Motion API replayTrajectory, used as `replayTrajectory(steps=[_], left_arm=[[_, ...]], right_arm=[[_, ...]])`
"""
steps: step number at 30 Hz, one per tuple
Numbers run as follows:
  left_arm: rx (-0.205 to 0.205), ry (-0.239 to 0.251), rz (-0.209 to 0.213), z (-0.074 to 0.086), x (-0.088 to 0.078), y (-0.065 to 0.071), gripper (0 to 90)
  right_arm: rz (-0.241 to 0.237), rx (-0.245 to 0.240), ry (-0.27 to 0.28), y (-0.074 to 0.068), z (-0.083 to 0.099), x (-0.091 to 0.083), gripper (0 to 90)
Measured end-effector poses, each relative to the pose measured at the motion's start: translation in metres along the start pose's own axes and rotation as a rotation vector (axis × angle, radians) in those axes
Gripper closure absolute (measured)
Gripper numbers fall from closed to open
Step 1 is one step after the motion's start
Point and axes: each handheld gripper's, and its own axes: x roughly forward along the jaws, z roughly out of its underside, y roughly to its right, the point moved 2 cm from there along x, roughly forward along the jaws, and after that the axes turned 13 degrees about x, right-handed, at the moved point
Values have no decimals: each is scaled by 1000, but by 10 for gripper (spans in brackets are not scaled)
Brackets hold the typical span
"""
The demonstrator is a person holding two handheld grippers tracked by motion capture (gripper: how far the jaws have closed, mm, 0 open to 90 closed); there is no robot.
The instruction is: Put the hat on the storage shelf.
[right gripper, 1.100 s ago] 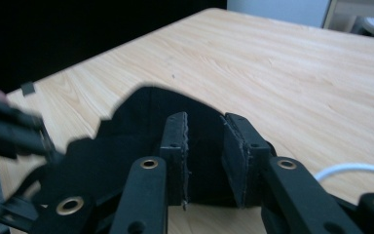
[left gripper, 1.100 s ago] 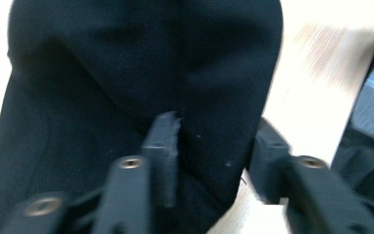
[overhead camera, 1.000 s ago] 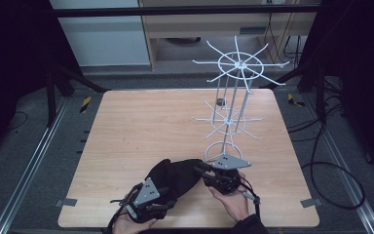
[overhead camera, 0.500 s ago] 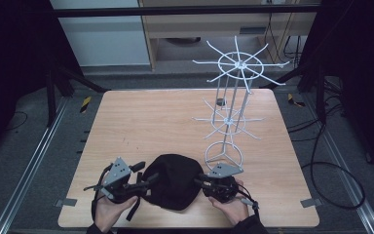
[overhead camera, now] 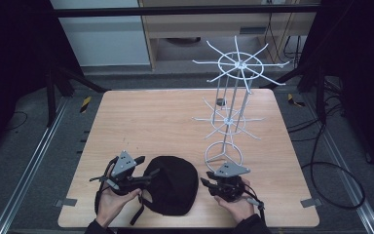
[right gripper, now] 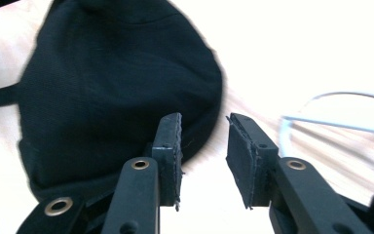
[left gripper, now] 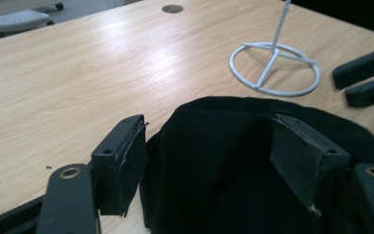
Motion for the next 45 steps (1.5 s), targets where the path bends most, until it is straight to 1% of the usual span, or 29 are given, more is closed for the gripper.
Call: replayTrajectory(steps=[3,6,9,11,12,15,18,20,21,23,24,27,32,34,36,39,41,42,43,44,45], left_arm=[[-6,-26,13,7,6,-2,290],[2,-52,22,12,12,-3,298],[5,-69,50,15,18,-2,339],[2,-68,65,16,21,-1,408],[-1,-69,71,16,22,-1,457],[-7,-76,60,16,21,0,671],[-28,-87,73,17,21,-3,798],[-34,-98,73,17,22,-3,864],[-31,-104,71,17,23,-2,877],[-34,-107,71,16,23,-2,888],[-33,-100,70,15,22,-2,890],[-32,-57,68,11,17,-2,893],[-13,39,56,1,2,0,895],[-7,62,56,-2,-2,1,895],[-15,56,54,-2,-3,1,894],[-36,7,17,5,2,0,892],[-46,-24,0,11,3,-2,889],[-54,-30,-5,13,3,-3,881],[-60,-39,-9,15,3,-4,871],[-61,-47,-17,18,2,-5,841],[-66,-46,-25,20,1,-6,790]], right_arm=[[24,19,21,12,2,-11,649],[48,37,35,24,5,-22,645],[65,47,39,31,9,-29,640],[72,54,42,35,10,-31,638],[76,57,43,36,10,-32,638],[82,58,36,38,11,-31,637],[82,50,30,38,11,-29,637],[86,44,26,38,11,-28,637],[86,47,25,38,11,-28,637],[89,47,24,39,11,-28,638],[91,47,25,40,11,-28,638],[95,53,29,42,10,-29,639],[101,58,39,45,10,-33,638],[101,64,43,46,9,-34,638],[103,66,44,47,9,-34,637],[102,64,38,47,10,-33,636],[100,62,36,46,10,-32,635],[99,62,35,46,10,-32,634],[98,61,35,46,10,-32,634],[100,56,35,47,10,-32,633],[99,60,36,47,11,-32,633]])
